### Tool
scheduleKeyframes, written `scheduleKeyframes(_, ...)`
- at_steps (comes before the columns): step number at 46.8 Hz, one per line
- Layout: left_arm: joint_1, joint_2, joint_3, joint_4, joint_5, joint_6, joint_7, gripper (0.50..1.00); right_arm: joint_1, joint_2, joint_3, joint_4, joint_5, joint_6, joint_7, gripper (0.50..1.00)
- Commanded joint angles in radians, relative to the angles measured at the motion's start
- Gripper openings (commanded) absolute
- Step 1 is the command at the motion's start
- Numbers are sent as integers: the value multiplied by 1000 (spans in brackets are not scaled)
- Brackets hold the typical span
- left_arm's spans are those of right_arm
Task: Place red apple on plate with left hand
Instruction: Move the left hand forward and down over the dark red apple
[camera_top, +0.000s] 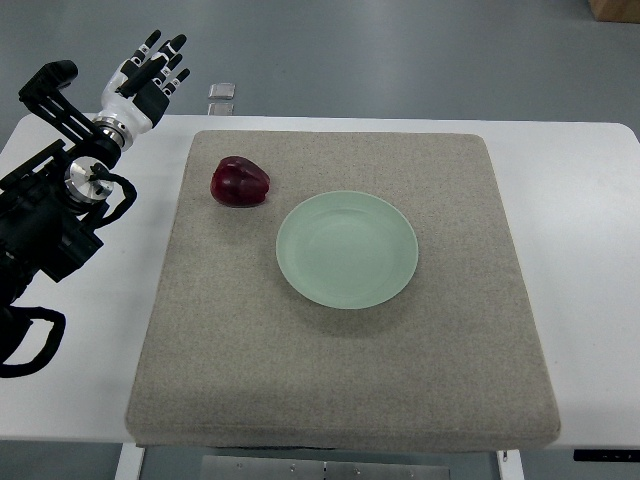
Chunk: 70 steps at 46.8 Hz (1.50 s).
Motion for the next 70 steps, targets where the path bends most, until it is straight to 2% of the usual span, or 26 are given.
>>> scheduleKeyframes(1, -1, 3, 0, 0, 0, 0, -2, 994, 0, 0, 1, -1, 0, 0, 0, 964)
scheduleKeyframes(7, 2, 6, 1, 0, 0, 3, -23, 994, 0, 0, 1, 1, 0, 0, 0, 962)
scheduleKeyframes(21, -7, 15, 19, -5, 31, 11, -18, 992, 0, 0, 0, -1, 0, 0, 0, 964)
scheduleKeyframes(32, -18, 15, 19, -21, 260, 1, -17, 992, 0, 0, 0, -1, 0, 0, 0, 964)
scheduleKeyframes(41, -13, 63, 19, -124, 445, -3, -17, 992, 0, 0, 1, 1, 0, 0, 0, 964)
scheduleKeyframes(51, -11, 158, 26, -299, 653, -11, -15, 992, 0, 0, 0, 1, 0, 0, 0, 964)
scheduleKeyframes(70, -87, 311, 274, -564, 942, -45, -18, 992, 0, 0, 0, -1, 0, 0, 0, 964)
